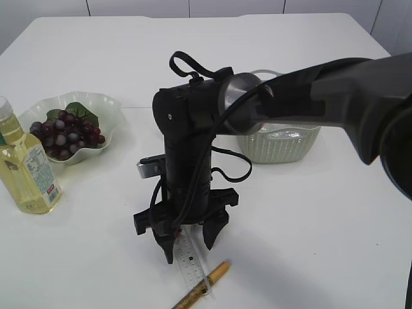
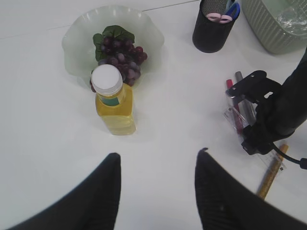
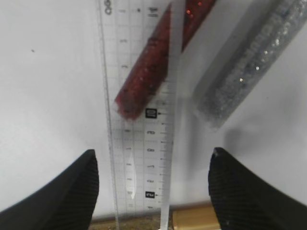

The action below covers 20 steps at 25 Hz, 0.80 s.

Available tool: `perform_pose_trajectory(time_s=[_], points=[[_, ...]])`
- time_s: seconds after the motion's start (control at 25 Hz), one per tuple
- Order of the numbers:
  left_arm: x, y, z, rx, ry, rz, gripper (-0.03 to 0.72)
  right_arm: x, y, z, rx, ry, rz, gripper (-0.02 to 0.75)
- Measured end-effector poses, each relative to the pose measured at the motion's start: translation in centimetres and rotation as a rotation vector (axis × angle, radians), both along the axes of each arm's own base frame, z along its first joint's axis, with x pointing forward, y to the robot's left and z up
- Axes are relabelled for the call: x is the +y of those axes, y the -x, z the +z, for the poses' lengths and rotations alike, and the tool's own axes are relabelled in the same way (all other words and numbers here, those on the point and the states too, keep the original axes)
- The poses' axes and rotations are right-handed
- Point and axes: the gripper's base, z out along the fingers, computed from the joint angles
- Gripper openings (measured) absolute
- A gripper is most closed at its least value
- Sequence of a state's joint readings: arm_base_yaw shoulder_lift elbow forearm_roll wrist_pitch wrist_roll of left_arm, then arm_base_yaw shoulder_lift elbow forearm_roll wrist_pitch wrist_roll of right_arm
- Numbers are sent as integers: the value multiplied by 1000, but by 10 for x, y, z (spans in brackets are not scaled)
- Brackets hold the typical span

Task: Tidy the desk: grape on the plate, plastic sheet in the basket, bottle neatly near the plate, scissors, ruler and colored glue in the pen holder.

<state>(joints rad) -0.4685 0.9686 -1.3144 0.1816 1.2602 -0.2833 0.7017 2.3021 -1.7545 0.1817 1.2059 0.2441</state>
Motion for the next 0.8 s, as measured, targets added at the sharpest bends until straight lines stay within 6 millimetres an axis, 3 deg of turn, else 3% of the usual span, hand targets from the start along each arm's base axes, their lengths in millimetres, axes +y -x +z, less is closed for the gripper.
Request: perform_pose_trajectory(time_s=[0.8], points=[[1, 0, 0, -5, -10, 5, 356, 0, 0, -7, 11, 13, 0, 517]])
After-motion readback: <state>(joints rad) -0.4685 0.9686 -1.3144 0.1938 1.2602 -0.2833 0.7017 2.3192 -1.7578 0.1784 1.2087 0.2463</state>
